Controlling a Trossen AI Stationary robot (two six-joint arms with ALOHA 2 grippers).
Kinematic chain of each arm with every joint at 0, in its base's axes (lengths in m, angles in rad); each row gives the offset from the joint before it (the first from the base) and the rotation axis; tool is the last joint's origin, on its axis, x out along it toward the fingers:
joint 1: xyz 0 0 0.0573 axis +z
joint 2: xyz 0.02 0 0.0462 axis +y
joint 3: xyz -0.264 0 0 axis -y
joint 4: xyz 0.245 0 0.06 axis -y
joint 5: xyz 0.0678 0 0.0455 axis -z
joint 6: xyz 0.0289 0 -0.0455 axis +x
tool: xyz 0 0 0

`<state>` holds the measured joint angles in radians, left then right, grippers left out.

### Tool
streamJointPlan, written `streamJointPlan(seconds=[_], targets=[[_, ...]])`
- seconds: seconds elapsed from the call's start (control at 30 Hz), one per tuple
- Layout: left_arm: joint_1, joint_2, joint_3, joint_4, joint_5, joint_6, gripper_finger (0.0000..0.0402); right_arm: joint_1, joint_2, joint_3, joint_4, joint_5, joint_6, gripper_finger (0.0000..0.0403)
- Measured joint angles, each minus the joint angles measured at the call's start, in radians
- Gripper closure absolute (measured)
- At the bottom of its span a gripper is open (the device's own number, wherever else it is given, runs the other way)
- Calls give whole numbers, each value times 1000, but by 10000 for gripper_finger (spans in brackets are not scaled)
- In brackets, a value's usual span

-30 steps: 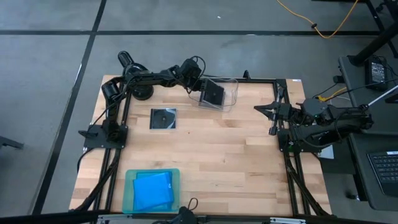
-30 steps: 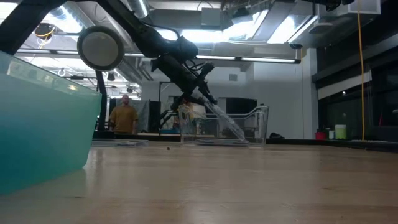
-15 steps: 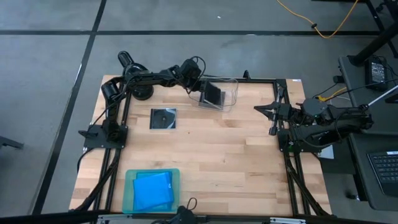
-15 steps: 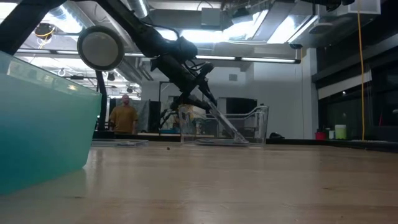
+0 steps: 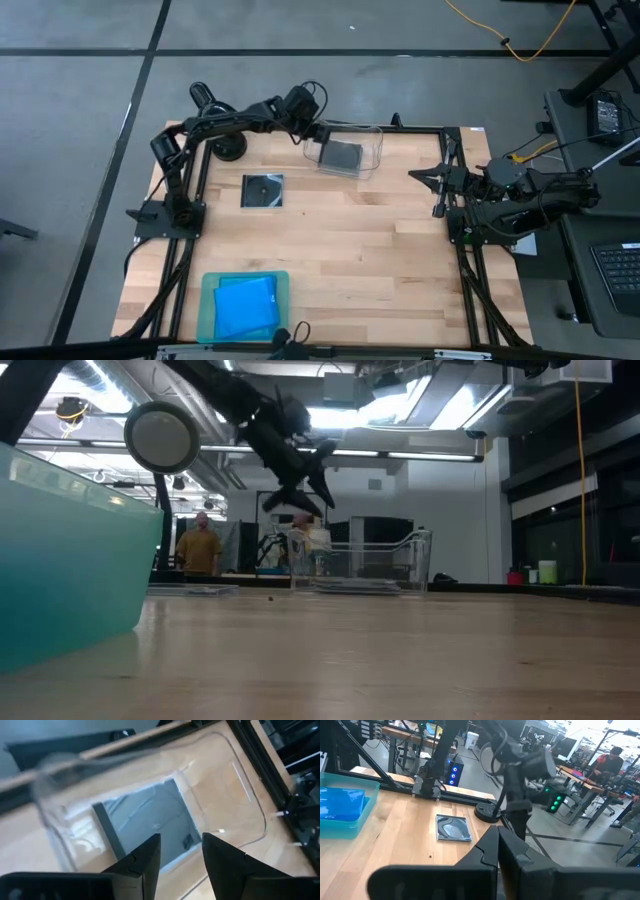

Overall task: Pick & place jewel cases by type
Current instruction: Put the black CD case into the transparent bin

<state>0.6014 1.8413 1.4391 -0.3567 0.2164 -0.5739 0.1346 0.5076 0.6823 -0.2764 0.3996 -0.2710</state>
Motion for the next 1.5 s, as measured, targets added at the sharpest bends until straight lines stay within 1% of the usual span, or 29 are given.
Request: streamJointPlan(seconds=[0.13,0.3,0.43,0.57,0.73,0.8,0.87,0.93,1.03,1.17,1.23,1.33,1.4,1.5], targets=[[-15,-22,81,-107,-58,59,265,0,0,0,0,0,0,395],[-46,-33,179,-175,-113,82,265,0,-1,0,0,0,0,395],[-80,-33,249,-202,-128,81,265,0,-1,0,0,0,0,395],[-127,-48,298,-228,-120,86,265,0,-6,0,0,0,0,395],[-199,-137,311,-266,-130,91,265,0,-11,0,-14,0,1,395],[-234,-187,305,-334,-170,91,265,0,-11,0,-32,-1,1,395],[-284,-247,285,-390,-252,84,265,0,-11,0,-52,0,1,395],[-343,-313,248,-468,-353,48,265,0,-11,0,-68,0,0,395],[-450,-411,140,-489,-490,-40,265,0,-11,0,-86,0,0,395],[-579,-550,-64,-454,-596,-143,265,0,-11,0,-93,0,0,395],[-626,-617,-189,-408,-630,-183,265,0,-11,0,-92,0,0,395],[-675,-719,-397,-304,-644,-234,265,0,-11,0,-92,0,0,395],[-689,-781,-527,-225,-641,-263,265,0,-10,0,-93,0,0,395],[-690,-849,-695,-163,-645,-313,270,0,-10,0,-105,0,0,395]])
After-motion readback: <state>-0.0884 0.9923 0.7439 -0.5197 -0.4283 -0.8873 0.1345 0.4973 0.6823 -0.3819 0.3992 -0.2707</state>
